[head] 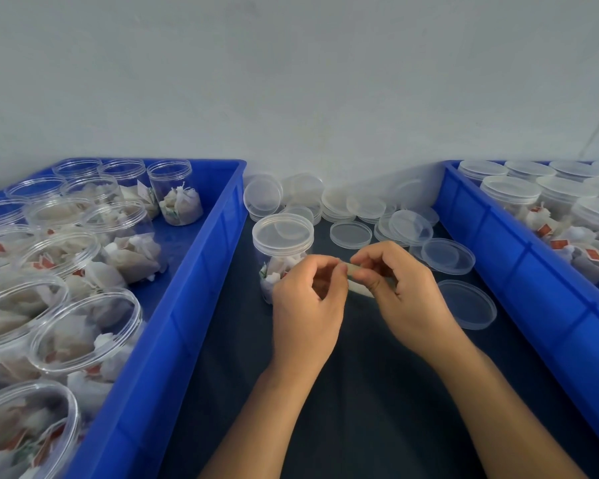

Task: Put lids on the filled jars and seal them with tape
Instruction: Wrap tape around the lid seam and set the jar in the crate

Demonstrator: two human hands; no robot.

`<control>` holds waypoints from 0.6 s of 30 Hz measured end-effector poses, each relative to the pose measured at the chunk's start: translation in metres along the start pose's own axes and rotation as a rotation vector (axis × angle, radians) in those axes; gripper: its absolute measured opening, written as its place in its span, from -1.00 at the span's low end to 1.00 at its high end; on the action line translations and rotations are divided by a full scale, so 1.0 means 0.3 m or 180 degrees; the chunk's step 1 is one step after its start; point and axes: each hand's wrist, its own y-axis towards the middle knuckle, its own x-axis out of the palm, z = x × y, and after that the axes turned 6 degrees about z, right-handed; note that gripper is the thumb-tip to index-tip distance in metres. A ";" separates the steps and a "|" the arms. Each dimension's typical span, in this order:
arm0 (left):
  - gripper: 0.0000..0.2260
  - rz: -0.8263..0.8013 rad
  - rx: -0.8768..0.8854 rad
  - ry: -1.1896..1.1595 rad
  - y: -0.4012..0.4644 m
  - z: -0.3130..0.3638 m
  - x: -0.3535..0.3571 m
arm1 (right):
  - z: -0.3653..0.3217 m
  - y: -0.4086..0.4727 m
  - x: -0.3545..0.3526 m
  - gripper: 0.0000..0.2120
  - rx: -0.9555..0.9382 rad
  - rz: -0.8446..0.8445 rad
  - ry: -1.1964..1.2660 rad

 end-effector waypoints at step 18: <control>-0.92 0.0237 0.0270 -0.0022 0.008 0.015 -0.018 | -0.055 -0.018 0.019 -0.76 0.0689 -0.0785 0.1083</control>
